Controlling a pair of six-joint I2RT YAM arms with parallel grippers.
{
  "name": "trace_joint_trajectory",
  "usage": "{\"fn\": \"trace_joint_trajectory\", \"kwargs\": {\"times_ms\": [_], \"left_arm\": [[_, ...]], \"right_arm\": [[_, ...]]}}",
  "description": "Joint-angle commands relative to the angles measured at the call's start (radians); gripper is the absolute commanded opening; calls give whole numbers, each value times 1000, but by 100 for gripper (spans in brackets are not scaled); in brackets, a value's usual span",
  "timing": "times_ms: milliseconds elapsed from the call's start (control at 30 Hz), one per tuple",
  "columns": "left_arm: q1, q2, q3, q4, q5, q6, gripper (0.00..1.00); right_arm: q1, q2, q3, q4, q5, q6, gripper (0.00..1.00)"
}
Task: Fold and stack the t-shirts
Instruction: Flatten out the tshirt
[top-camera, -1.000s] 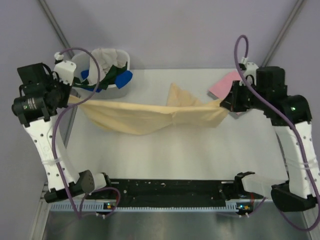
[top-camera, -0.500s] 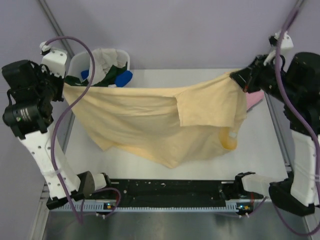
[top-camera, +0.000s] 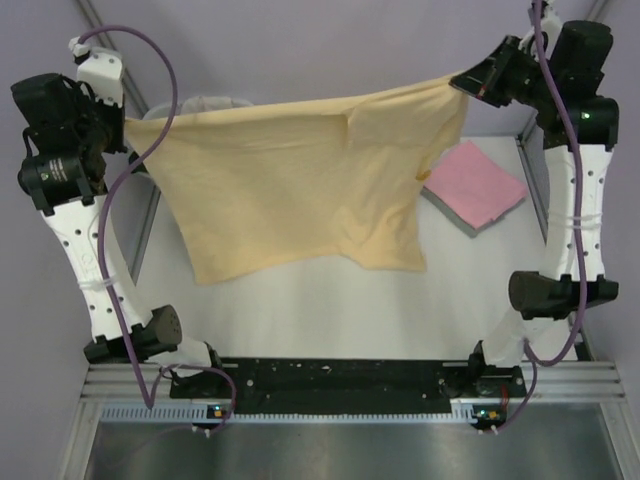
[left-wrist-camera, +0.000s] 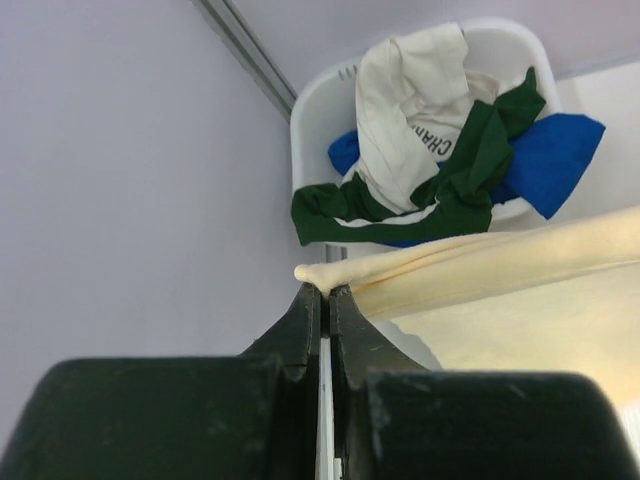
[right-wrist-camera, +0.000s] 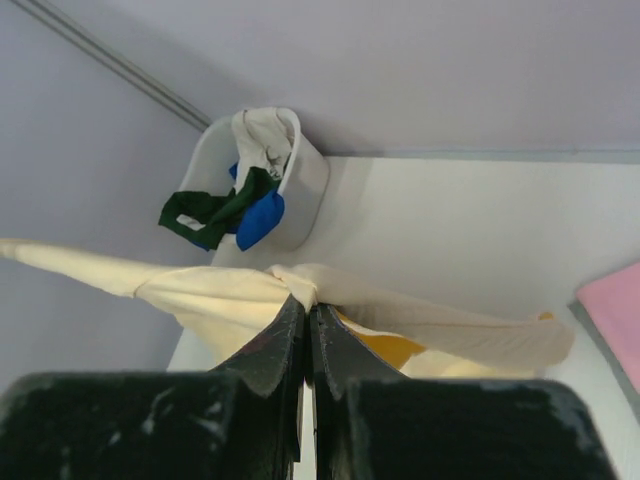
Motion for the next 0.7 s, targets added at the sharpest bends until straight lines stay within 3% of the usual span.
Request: {"fn": "trace_joint_trajectory", "kwargs": {"times_ms": [0,200,300,400,567,667], "left_arm": [[13,-94,18,123,-27,9,0],[13,-197,-155,53,-11,96,0],[13,-249,-266,-48,-53,174,0],[15,-311,-414,-169,-99,257,0],[13,-358,-716,-370,-91,312,0],[13,-360,-902,-380,-100,318,0]], "right_arm": [[-81,-226,3,111,-15,-14,0],[-103,-474,-381,66,-58,-63,0],[-101,-567,-575,-48,-73,-117,0],[-86,-650,-770,-173,5,-174,0],[-51,-690,-1103,-253,43,-203,0],[51,-641,-1279,-247,77,-191,0]]}}
